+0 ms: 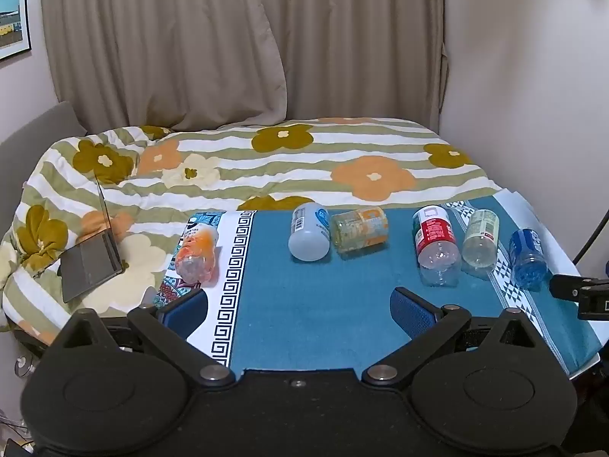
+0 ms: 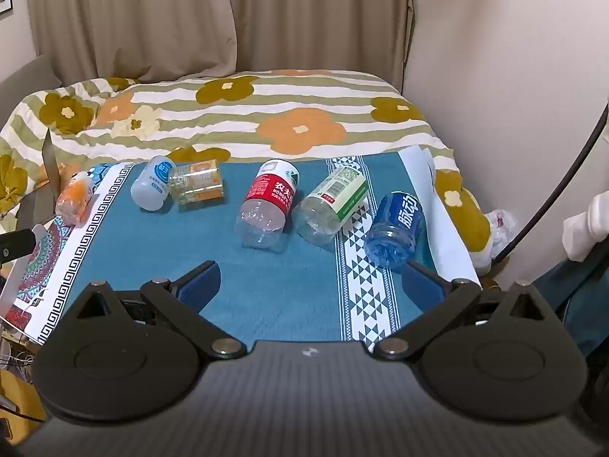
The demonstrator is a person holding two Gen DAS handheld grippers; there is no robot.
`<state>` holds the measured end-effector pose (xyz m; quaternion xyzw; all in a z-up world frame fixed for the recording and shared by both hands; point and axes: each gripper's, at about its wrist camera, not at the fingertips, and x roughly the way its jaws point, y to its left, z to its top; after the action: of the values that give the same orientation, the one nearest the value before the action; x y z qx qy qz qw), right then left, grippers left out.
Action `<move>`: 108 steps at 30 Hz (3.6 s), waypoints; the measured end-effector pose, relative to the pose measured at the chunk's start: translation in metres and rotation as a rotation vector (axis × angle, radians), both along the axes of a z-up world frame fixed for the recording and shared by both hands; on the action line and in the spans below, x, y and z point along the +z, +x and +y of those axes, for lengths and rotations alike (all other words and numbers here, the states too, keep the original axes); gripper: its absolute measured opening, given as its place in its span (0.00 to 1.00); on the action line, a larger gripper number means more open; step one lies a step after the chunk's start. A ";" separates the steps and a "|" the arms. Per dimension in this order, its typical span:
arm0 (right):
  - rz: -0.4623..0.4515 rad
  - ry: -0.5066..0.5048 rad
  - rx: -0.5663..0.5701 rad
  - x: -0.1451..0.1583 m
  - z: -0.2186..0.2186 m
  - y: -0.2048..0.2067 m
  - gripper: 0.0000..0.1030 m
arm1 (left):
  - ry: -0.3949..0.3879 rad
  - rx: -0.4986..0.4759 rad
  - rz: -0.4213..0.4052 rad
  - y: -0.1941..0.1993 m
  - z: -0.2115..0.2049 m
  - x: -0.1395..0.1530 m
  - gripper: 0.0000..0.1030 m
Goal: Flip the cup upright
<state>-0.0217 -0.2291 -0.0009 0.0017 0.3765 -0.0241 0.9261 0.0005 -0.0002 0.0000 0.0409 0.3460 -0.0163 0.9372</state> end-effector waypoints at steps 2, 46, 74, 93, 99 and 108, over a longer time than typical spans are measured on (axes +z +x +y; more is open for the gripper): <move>-0.003 0.000 0.000 0.000 0.000 0.000 1.00 | -0.001 0.004 -0.011 -0.001 0.000 0.000 1.00; 0.030 -0.004 -0.005 -0.014 0.002 0.002 1.00 | -0.002 -0.015 -0.003 0.003 -0.012 -0.001 1.00; 0.040 -0.006 -0.009 -0.021 0.002 0.005 1.00 | 0.004 -0.028 0.010 0.008 -0.016 -0.002 1.00; 0.040 -0.003 -0.009 -0.020 0.001 0.006 1.00 | 0.005 -0.034 0.007 0.006 -0.016 -0.002 1.00; 0.039 0.001 -0.013 -0.021 0.000 0.005 1.00 | 0.006 -0.040 0.006 0.002 -0.019 -0.001 1.00; 0.053 0.011 -0.005 -0.010 -0.012 0.002 1.00 | 0.011 -0.045 0.029 0.006 -0.036 0.007 1.00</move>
<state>-0.0202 -0.2408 -0.0107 0.0069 0.4011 -0.0245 0.9157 0.0069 -0.0357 0.0070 0.0538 0.3587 -0.0359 0.9312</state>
